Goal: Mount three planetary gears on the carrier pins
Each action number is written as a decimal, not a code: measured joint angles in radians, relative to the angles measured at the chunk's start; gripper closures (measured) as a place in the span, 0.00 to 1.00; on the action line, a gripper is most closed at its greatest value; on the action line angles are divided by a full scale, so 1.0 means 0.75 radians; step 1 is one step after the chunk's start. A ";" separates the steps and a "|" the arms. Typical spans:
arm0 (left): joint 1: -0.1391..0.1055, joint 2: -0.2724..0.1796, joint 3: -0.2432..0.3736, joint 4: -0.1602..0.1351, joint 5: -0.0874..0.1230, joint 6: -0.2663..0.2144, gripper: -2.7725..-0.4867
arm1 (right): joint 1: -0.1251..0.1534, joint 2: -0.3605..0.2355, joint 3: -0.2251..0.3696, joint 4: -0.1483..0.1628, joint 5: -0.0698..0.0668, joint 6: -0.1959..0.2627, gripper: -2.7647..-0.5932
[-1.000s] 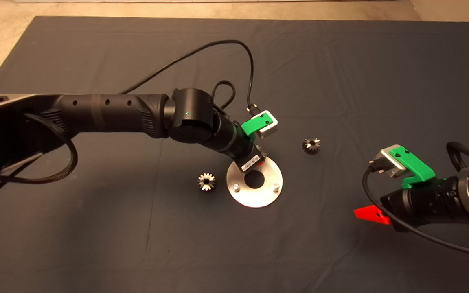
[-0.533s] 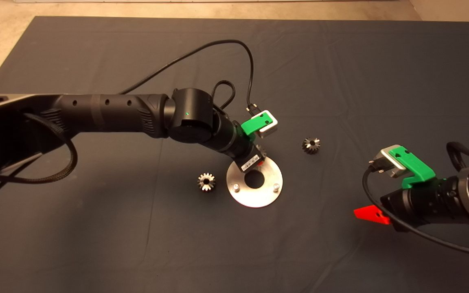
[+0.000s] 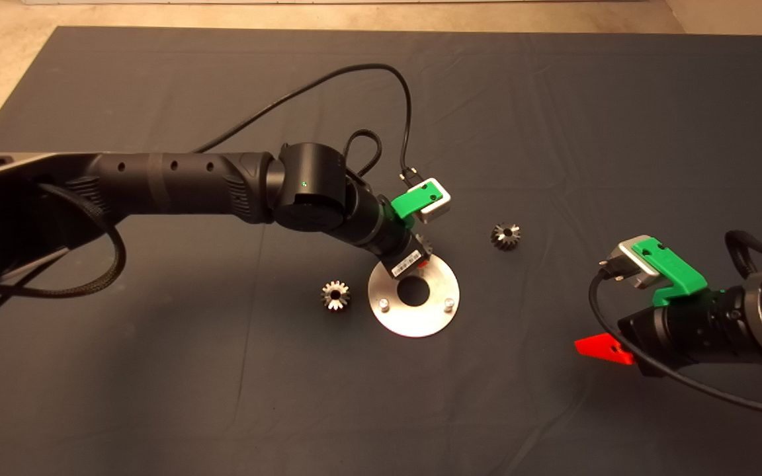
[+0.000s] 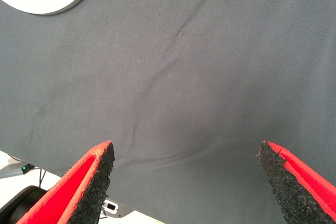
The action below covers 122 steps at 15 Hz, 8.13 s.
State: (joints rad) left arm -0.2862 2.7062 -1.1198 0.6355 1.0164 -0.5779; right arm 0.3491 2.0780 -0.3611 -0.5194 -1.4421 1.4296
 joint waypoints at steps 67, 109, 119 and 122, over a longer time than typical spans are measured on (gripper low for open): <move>0.001 -0.015 0.013 0.011 0.020 0.048 0.75 | 0.026 0.000 0.000 0.000 0.010 0.000 0.33; 0.001 -0.364 0.565 0.155 0.330 -0.276 0.49 | 0.115 -0.004 -0.001 0.009 0.072 0.000 0.33; 0.072 -0.326 0.499 0.154 0.331 -0.189 0.49 | 0.115 -0.004 -0.001 0.009 0.072 0.000 0.33; 0.094 -0.317 0.484 0.153 0.332 -0.186 0.49 | 0.115 -0.004 -0.001 0.009 0.070 0.000 0.33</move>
State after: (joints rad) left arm -0.2160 2.4685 -0.7566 0.7504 1.2651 -0.7172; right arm 0.4357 2.0749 -0.3621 -0.5123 -1.3894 1.4298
